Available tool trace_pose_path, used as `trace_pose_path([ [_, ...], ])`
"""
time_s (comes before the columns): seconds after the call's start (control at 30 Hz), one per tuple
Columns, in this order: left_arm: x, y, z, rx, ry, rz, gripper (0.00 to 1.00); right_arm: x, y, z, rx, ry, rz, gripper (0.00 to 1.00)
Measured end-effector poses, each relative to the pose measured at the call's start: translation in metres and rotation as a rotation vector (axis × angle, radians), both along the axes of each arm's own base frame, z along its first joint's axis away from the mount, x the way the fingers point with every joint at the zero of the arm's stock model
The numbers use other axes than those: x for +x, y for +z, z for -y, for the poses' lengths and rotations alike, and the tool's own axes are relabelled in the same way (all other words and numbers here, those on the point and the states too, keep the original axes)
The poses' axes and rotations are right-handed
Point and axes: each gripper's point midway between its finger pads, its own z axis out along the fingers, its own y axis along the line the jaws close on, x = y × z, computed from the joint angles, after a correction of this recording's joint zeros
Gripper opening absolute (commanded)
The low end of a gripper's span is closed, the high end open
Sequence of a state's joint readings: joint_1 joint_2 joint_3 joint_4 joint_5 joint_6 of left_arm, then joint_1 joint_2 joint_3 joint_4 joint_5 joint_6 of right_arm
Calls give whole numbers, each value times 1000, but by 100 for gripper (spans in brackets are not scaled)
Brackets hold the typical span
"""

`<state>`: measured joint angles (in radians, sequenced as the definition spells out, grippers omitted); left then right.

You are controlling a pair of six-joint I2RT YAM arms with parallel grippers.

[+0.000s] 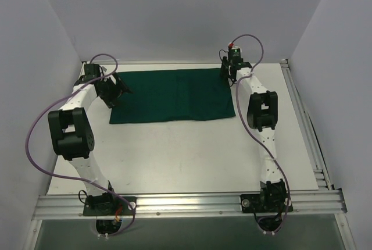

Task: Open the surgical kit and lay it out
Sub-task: Open the surgical kit at the center of the board.

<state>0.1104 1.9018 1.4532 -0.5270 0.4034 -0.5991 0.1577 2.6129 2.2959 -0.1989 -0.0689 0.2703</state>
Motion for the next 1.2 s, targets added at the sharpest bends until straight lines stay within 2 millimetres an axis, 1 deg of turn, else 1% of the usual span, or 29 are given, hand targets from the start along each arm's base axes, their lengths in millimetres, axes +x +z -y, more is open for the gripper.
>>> trace_pose_path([
  [0.07,0,0,0,-3,-2,-1,89,-1,-1,0,-10,0,-1,27],
  [0.17,0,-1,1,-5,-3,-3,88,-2,-4,1,-15,2,-6,33],
  [0.37,-1,-2,1,-7,-6,-4,88,-2,-6,-3,-12,8,2,35],
  [0.43,-2,-3,2,-10,-9,-7,88,-2,-7,-3,-12,9,5,34],
  [0.57,-7,-9,3,-13,-12,-26,88,-2,-7,-3,-19,9,10,27],
  [0.6,-8,-11,3,-14,-13,-30,88,-2,-7,-2,-22,8,11,11],
  [0.63,-9,-12,3,-15,-13,-32,88,-2,-8,-1,-31,11,13,5],
  [0.67,-9,-12,3,-14,-14,-33,88,-2,-8,-1,-29,9,12,0],
  [1.0,-12,-15,3,-9,-22,-38,86,2,-2,-2,-34,3,39,0],
  [1.1,-12,-16,3,-9,-23,-38,86,3,3,-3,-35,9,56,0],
  [1.2,-13,-16,3,-9,-23,-41,85,5,12,-5,-32,17,80,0],
])
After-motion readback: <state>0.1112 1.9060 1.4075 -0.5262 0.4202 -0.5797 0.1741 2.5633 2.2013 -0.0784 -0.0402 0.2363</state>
